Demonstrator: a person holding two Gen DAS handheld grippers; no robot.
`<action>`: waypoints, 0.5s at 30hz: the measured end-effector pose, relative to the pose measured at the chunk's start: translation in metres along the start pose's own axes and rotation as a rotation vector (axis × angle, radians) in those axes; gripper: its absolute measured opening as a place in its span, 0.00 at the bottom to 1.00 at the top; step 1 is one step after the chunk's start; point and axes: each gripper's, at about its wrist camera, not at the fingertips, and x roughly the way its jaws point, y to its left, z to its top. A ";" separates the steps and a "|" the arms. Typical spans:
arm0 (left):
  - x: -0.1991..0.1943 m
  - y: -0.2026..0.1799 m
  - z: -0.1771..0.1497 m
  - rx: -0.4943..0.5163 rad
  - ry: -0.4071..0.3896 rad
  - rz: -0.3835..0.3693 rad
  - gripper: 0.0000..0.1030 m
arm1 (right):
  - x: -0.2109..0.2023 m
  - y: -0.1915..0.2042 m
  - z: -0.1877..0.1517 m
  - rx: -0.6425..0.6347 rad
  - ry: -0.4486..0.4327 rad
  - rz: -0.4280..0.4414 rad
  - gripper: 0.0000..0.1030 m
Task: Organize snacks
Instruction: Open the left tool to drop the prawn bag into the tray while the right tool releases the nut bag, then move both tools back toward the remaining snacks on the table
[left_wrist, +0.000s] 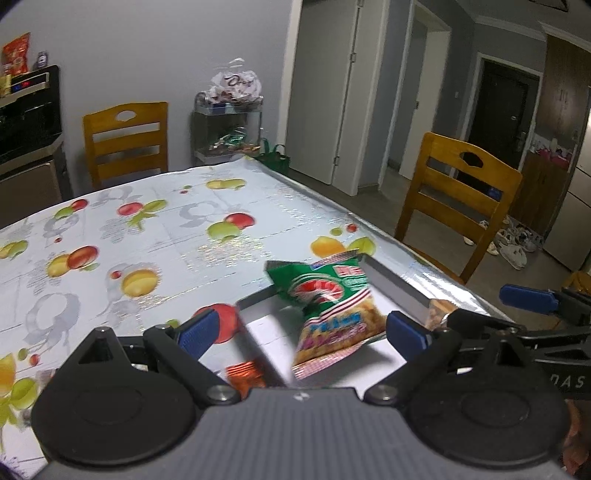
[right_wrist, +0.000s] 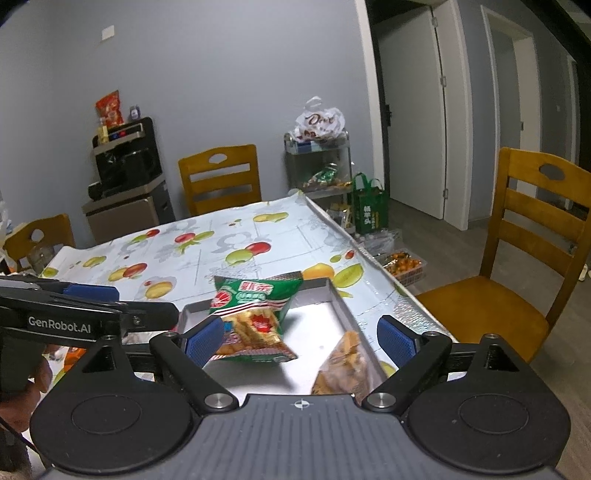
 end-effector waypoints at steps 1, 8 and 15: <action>-0.003 0.003 -0.002 -0.003 0.000 0.012 0.95 | 0.000 0.004 0.000 -0.006 0.002 0.000 0.88; -0.030 0.029 -0.017 -0.011 -0.017 0.121 0.95 | -0.001 0.030 -0.004 -0.045 0.016 0.024 0.89; -0.054 0.056 -0.036 -0.035 -0.025 0.170 0.95 | -0.002 0.058 -0.013 -0.077 0.028 0.069 0.89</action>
